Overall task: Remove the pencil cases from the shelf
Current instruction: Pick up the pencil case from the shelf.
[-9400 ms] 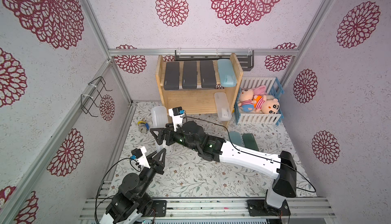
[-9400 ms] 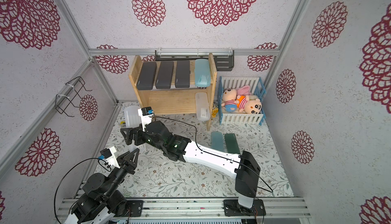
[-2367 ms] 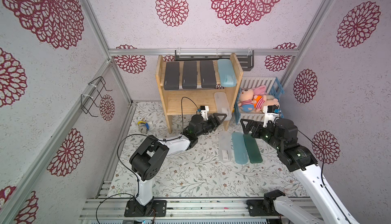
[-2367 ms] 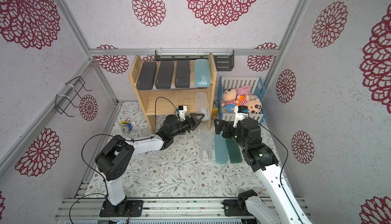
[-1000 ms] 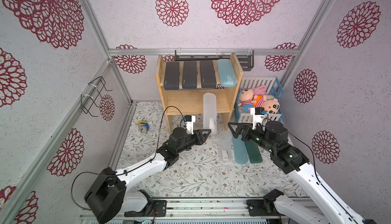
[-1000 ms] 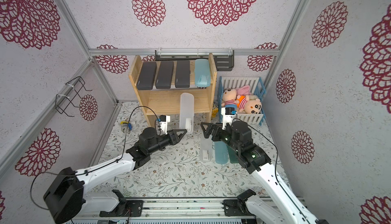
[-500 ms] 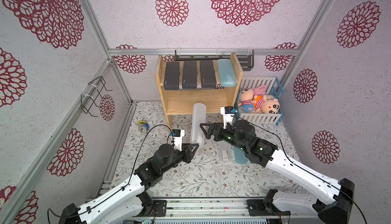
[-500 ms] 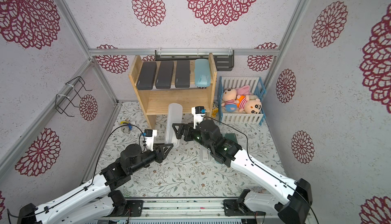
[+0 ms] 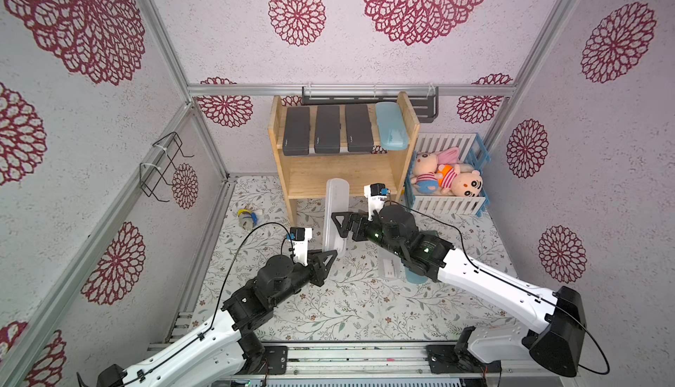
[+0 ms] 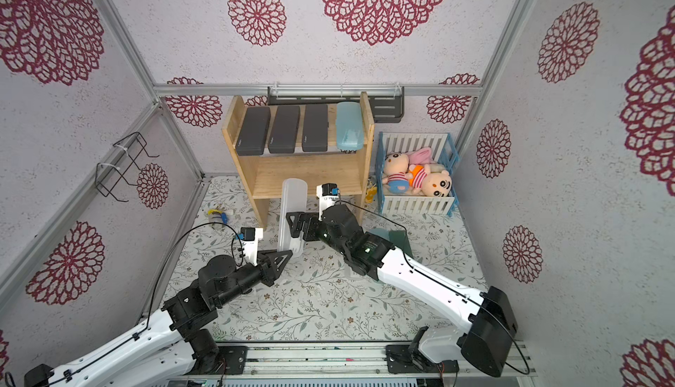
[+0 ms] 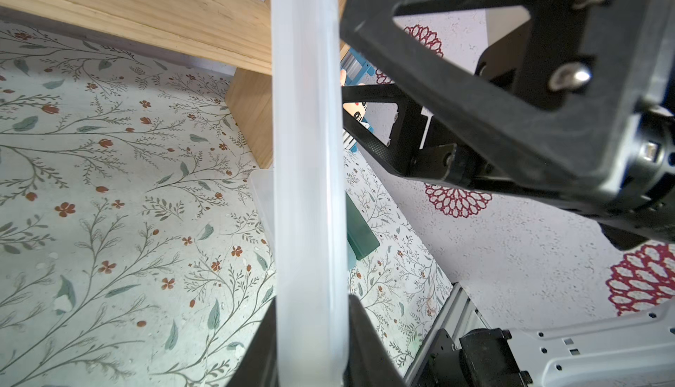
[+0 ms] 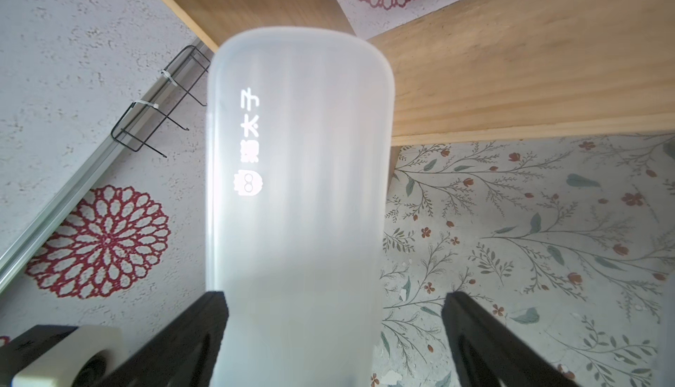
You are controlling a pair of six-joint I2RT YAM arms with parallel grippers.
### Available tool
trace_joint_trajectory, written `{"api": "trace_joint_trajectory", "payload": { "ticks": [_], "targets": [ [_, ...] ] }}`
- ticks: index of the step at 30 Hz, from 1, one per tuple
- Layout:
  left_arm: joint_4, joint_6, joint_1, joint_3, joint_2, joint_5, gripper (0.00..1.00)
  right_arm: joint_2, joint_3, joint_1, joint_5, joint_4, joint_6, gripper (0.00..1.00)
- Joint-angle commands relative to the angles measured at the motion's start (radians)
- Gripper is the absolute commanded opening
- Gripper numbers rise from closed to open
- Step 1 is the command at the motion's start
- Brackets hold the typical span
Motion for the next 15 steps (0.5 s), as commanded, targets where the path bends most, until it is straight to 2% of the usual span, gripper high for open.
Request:
{"api": "trace_joint_trajectory", "payload": {
  "ticks": [1,10,15],
  "targets": [
    [0.028,0.031,-0.015,-0.017,-0.034,-0.007,0.00,0.011,0.048,0.012,-0.040,0.061,0.005,0.99],
    [0.022,0.036,-0.014,-0.029,-0.043,-0.020,0.00,0.050,0.064,0.030,-0.067,0.078,0.006,0.99],
    [0.019,0.039,-0.015,-0.035,-0.040,-0.026,0.00,0.088,0.102,0.046,-0.032,0.027,-0.001,0.98]
  ]
}}
